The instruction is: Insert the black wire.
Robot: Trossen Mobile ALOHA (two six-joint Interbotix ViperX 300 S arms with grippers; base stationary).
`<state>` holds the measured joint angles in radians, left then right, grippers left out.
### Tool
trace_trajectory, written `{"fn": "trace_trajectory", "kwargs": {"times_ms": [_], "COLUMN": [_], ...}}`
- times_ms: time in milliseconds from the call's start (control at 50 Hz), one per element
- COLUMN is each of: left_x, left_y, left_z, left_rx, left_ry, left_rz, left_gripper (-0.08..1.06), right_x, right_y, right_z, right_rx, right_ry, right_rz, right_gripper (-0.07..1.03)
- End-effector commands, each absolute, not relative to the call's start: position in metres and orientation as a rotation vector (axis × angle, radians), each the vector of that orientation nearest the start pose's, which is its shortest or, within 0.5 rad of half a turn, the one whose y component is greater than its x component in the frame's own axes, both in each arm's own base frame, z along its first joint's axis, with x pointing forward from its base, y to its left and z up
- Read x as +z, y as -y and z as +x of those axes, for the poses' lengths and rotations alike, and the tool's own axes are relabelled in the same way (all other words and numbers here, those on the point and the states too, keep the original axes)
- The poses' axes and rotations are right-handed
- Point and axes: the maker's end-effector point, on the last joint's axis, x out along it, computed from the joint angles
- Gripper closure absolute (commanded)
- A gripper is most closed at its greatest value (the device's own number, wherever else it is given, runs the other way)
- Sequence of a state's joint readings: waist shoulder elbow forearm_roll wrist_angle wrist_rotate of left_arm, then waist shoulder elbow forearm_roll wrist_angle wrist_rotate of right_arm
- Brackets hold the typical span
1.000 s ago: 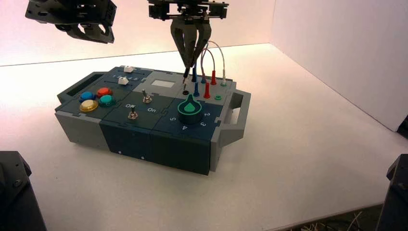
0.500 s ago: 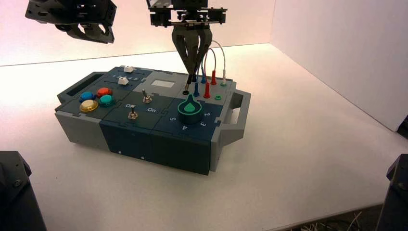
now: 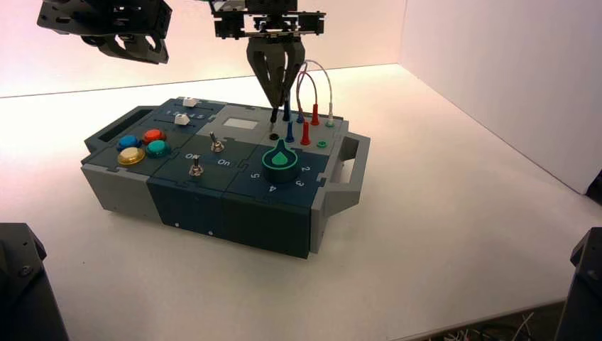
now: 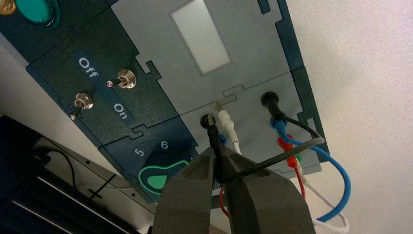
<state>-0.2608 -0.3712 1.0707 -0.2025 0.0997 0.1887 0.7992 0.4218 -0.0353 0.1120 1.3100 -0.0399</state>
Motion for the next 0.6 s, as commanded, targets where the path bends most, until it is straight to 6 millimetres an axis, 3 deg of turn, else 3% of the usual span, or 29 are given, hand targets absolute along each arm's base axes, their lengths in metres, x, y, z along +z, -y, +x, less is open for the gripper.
{"fn": "trace_trajectory", "kwargs": {"times_ms": [20,600], "left_x": [0.1206,0.1207], "left_y": [0.0843,0.0841], "left_z": [0.2961,0.2958], "left_rx": [-0.268,-0.268], "left_ry": [-0.754,-0.752], "left_rz": [0.086,0.088], "left_gripper": [0.80,0.80], "right_x": [0.1040,0.1031], "right_y": [-0.3277,-0.3208], "right_z": [0.2930,0.2863], "right_rx": [0.704,0.698], "right_ry": [-1.599,-1.624], "right_rz": [-0.595,-0.613], "right_gripper": [0.98,0.98]}}
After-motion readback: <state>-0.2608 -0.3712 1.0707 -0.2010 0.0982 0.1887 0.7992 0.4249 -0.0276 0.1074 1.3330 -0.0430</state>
